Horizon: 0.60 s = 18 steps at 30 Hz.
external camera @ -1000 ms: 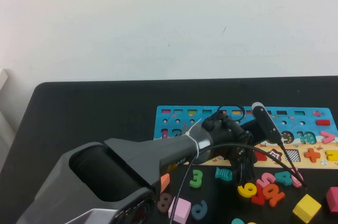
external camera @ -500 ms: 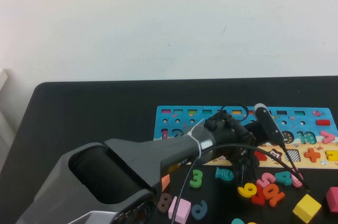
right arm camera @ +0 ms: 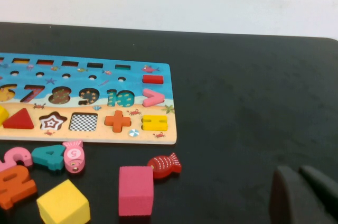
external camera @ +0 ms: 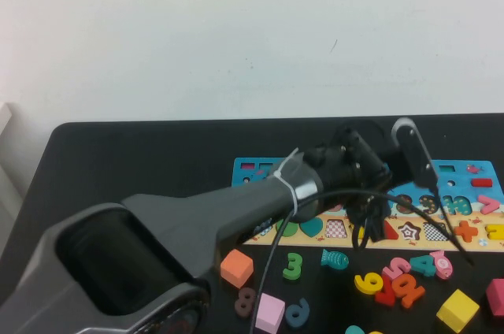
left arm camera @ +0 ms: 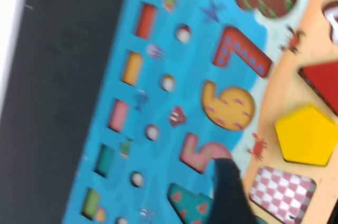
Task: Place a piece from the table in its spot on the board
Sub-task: Place the "Pentagon" into the hole of the Pentagon
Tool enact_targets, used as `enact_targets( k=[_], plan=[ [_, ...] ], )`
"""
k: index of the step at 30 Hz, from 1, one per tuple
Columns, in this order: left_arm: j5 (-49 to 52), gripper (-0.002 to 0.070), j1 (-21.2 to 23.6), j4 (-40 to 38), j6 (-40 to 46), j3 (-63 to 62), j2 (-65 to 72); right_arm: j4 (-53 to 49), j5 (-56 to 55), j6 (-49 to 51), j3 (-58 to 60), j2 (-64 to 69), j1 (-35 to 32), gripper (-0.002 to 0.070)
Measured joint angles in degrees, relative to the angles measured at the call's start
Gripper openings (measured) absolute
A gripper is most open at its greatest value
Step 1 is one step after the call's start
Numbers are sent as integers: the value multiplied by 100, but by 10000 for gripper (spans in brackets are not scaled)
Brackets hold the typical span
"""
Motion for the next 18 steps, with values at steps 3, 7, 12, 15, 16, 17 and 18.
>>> enact_targets(
  k=[3,7,12,15,16,17,18],
  plan=[
    [-127,300,0,-97,-91,0,-86,0,0,0,0,0,0,19],
    [-451,134,11,-484,-462,0,8,0,0,0,0,0,0,19],
    [-1003,15,11,-1030,-629,0,397,0,0,0,0,0,0,19],
    [-1173,4,11,-1104,-643,0,607,0,0,0,0,0,0,19],
    [-1213,3,11,-1104,-643,0,639,0,0,0,0,0,0,19],
    [-1240,1,11,-1080,-645,0,683,0,0,0,0,0,0,19],
    [-1274,0,11,-1034,-645,0,700,0,0,0,0,0,0,19]
  ],
)
